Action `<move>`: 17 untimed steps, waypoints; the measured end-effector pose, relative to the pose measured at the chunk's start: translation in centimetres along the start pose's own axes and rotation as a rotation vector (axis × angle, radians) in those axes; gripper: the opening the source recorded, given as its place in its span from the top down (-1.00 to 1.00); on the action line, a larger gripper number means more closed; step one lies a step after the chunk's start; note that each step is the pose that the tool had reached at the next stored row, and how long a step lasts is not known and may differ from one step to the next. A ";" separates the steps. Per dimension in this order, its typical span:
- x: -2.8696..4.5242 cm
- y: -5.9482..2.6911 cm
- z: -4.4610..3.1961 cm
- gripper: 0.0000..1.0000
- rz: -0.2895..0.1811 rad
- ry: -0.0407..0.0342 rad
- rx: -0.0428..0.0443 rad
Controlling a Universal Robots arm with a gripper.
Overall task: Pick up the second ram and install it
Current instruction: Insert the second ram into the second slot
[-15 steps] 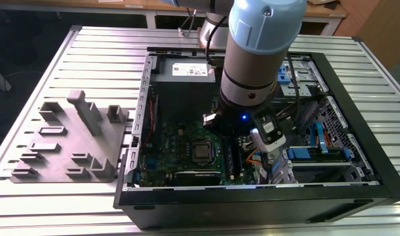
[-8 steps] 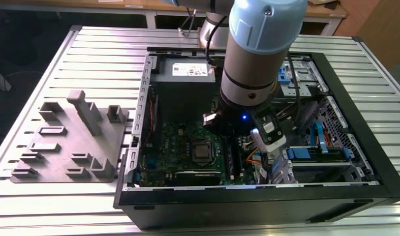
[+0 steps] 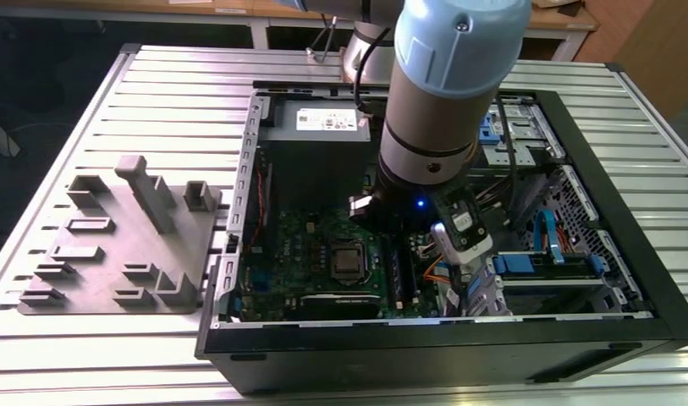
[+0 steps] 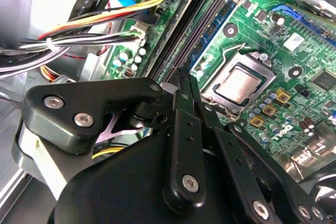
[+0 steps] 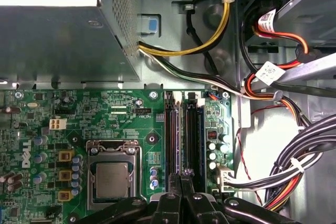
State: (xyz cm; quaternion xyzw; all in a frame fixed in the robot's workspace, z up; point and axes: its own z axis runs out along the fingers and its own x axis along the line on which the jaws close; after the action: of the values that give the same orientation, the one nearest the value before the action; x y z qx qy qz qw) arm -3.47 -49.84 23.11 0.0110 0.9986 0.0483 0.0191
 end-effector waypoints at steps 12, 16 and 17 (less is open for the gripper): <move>-0.19 -0.03 0.13 0.84 0.000 0.0001 -0.0007; -0.18 -0.04 0.22 0.84 0.000 0.0002 -0.0010; -0.18 -0.04 0.23 0.84 0.000 0.0002 -0.0016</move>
State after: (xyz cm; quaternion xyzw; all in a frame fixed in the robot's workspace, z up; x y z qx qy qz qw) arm -3.28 -49.87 22.88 0.0110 0.9986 0.0491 0.0190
